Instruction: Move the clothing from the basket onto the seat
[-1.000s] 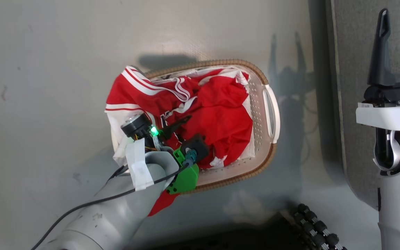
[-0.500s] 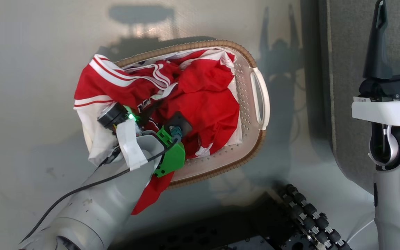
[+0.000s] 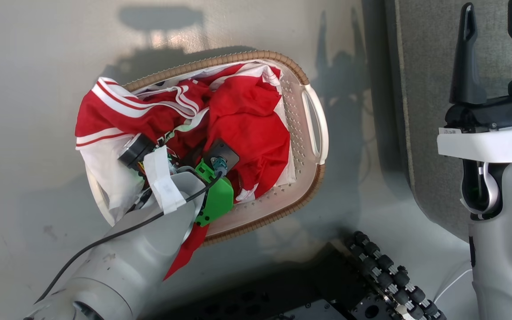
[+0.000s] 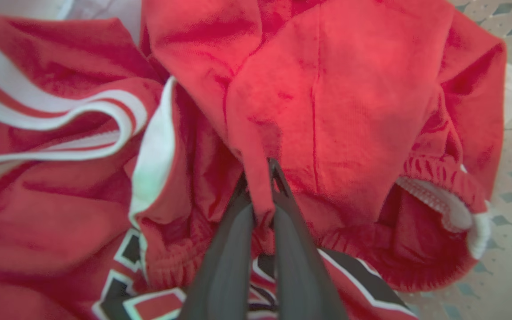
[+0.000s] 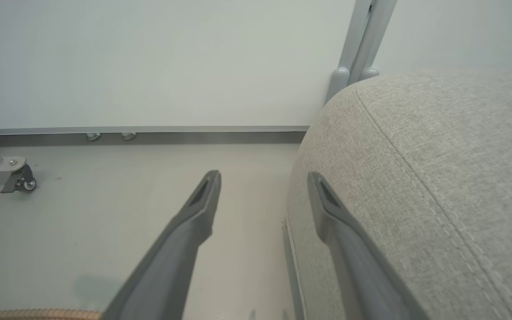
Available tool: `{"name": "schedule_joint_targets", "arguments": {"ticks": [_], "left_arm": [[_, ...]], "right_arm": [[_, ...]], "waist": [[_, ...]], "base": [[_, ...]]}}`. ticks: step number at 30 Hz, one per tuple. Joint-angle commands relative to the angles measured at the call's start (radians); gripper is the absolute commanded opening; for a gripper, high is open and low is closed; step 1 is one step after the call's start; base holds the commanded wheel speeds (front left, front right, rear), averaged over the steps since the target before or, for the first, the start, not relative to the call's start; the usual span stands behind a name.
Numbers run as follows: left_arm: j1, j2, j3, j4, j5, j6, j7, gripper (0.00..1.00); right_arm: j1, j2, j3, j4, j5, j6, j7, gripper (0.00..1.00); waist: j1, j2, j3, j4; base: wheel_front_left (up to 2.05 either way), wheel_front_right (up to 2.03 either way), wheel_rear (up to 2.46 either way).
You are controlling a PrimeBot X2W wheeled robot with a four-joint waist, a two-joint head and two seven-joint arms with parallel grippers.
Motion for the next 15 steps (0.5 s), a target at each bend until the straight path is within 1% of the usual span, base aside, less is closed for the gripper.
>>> {"name": "schedule_joint_targets", "arguments": {"ticks": [1,7,15], "left_arm": [[0.007,0.007,-0.005,-0.006,-0.016,0.004,-0.010,0.00],[0.032,0.007,-0.041,-0.036,-0.041,-0.006,-0.048,0.00],[0.081,0.006,-0.079,-0.065,-0.078,-0.026,-0.129,0.00]], "right_arm": [[0.008,-0.003,0.001,0.005,-0.002,-0.001,-0.005,1.00],[0.021,-0.003,-0.002,0.022,-0.026,-0.001,-0.005,1.00],[0.061,-0.003,0.002,0.052,-0.081,-0.001,-0.005,1.00]], "waist": [[0.0000,0.0090,-0.011,-0.001],[0.0000,0.0090,-0.060,0.019],[0.0000,0.0090,-0.202,0.076]], "base": [[0.00,0.00,0.00],[0.00,0.00,0.00],[0.00,0.00,0.00]]}}
